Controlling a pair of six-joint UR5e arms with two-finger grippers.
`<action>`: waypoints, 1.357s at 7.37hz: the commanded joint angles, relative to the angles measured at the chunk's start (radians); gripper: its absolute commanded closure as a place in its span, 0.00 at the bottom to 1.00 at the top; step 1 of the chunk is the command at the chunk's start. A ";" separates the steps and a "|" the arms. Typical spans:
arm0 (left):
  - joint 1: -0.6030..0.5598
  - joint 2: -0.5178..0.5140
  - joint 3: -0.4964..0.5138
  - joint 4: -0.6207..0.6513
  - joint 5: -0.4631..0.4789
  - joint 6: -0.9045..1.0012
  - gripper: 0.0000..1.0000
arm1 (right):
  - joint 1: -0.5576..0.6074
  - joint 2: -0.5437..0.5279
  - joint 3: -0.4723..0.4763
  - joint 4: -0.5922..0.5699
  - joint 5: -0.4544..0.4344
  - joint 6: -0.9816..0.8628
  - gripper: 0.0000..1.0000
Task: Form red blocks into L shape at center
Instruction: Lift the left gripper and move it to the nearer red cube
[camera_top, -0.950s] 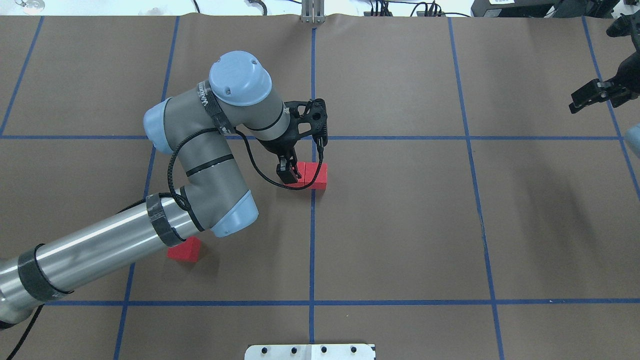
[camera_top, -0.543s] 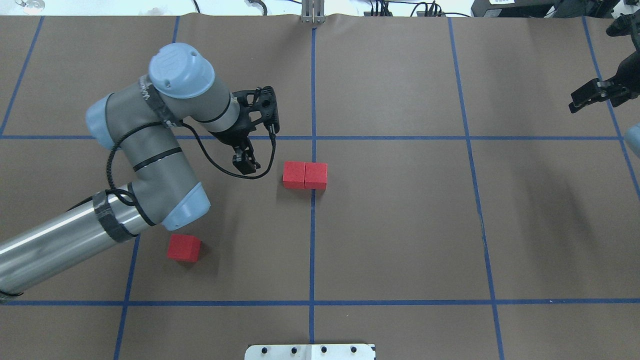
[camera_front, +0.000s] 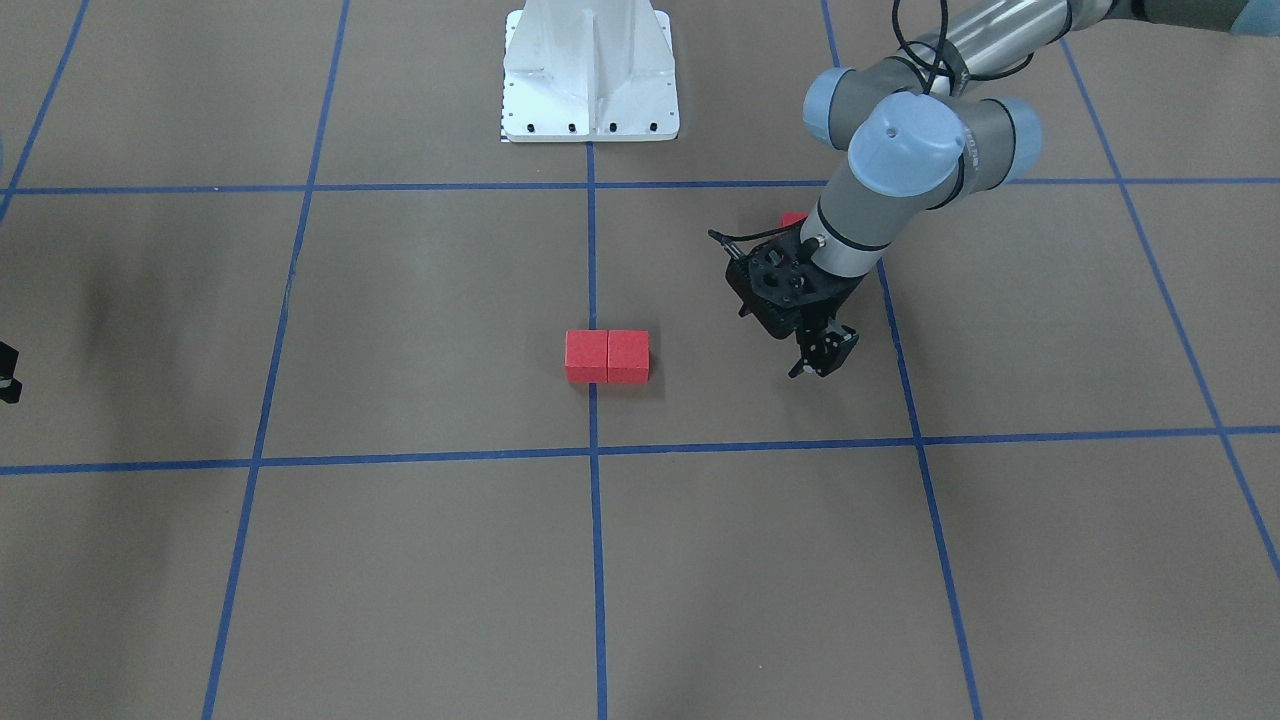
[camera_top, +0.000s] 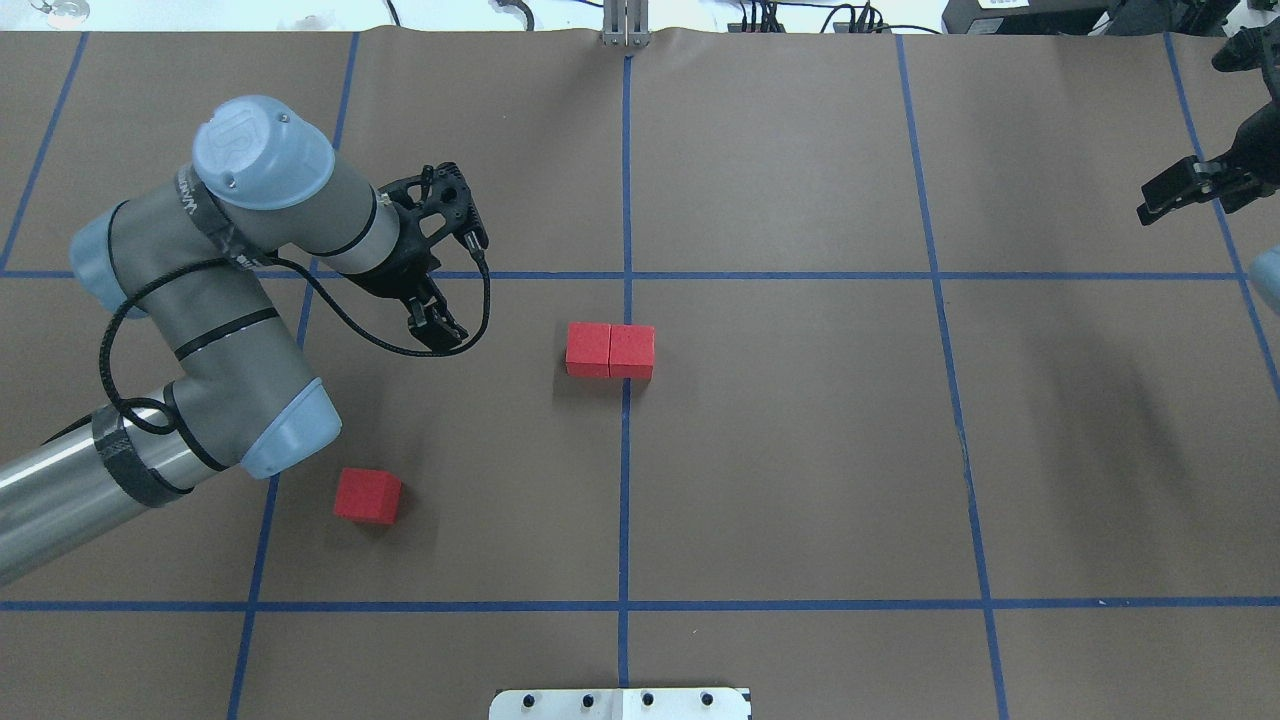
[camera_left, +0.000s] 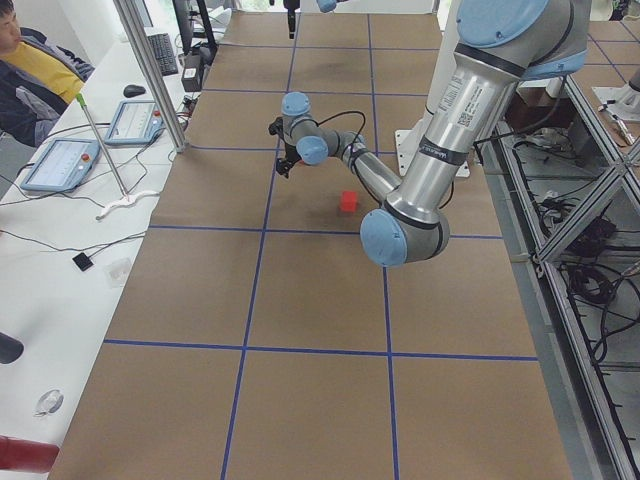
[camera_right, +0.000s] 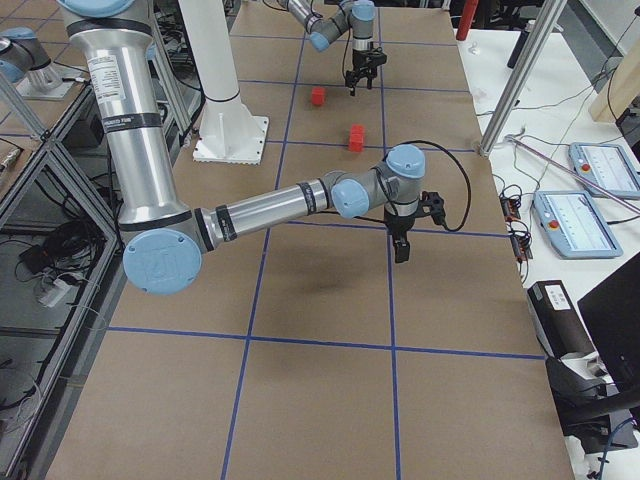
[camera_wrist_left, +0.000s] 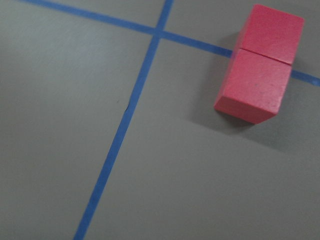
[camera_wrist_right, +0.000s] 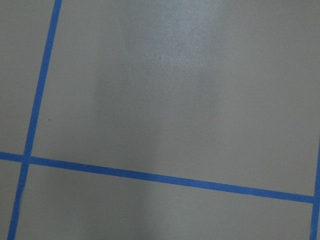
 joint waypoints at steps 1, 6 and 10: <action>0.000 0.167 -0.147 0.002 0.029 -0.362 0.00 | 0.000 0.000 0.008 0.000 0.000 0.015 0.00; 0.191 0.274 -0.289 0.052 0.232 -0.706 0.00 | 0.000 0.000 0.013 0.002 -0.002 0.018 0.00; 0.308 0.266 -0.344 0.185 0.258 -0.674 0.01 | 0.000 0.004 0.011 0.002 -0.002 0.018 0.00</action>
